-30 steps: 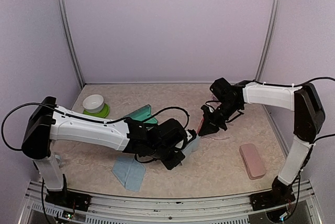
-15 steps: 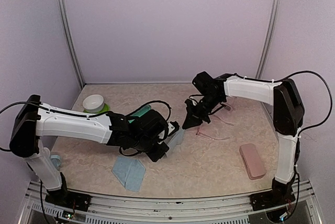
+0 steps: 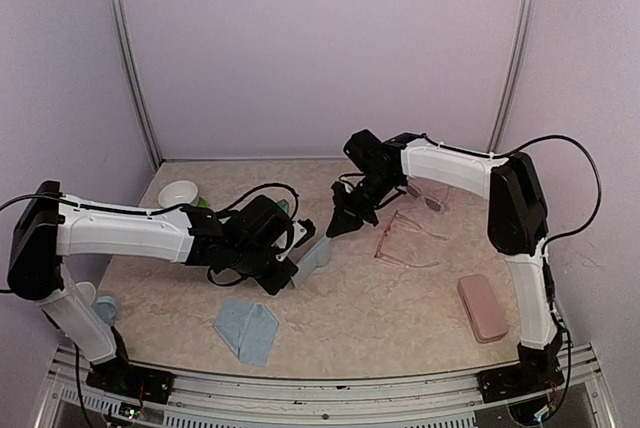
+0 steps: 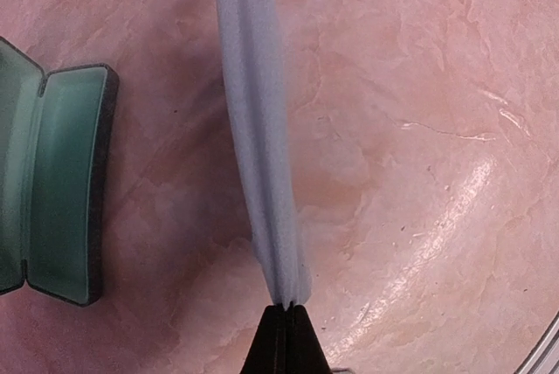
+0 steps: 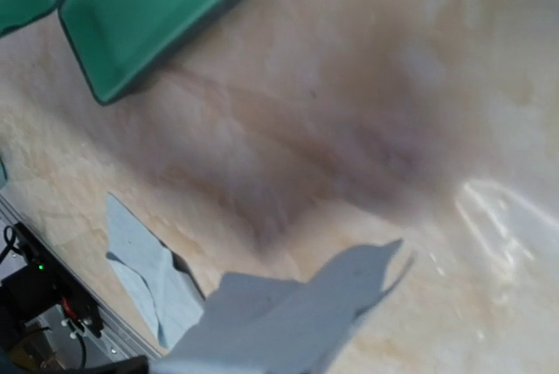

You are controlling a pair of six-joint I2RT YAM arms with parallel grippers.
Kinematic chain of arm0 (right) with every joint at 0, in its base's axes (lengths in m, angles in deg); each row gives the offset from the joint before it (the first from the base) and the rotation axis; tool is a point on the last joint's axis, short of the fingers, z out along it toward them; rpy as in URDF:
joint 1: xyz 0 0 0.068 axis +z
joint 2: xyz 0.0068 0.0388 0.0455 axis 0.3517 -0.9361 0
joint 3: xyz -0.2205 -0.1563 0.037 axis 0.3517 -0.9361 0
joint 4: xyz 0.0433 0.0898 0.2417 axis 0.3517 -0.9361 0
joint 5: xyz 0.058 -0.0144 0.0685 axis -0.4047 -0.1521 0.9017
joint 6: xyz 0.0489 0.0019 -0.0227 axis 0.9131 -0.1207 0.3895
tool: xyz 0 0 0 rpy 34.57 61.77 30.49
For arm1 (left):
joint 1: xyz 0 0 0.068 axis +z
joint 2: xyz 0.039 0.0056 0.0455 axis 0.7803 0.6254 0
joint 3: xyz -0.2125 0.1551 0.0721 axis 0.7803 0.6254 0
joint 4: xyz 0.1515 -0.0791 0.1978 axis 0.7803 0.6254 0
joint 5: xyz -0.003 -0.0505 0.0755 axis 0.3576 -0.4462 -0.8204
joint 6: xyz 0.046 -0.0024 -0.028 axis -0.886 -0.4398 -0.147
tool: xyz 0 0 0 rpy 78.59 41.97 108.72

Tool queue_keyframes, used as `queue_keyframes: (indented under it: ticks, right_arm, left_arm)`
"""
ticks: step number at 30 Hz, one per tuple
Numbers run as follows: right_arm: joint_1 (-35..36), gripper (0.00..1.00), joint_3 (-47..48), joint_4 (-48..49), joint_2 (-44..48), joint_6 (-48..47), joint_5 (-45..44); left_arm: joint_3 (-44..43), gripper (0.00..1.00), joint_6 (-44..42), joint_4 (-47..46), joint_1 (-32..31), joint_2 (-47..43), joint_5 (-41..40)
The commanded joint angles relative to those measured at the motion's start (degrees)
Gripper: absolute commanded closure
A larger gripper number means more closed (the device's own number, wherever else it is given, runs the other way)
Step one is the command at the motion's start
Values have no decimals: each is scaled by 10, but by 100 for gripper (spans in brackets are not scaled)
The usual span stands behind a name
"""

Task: Organize the sunglasses
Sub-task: Place the folded cleaning cloth in the sunglasses case.

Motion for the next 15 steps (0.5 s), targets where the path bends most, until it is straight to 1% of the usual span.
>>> queue_keyframes:
  ticks: [1,15]
  right_arm:
    - [6,100,45,-21,-37,12,10]
    - [8,100,171,-23,-131,39,51]
  left_arm:
    - [16,100,-24,-5,20,-22,16]
    - [25,100,-73,-9,89,-19,46]
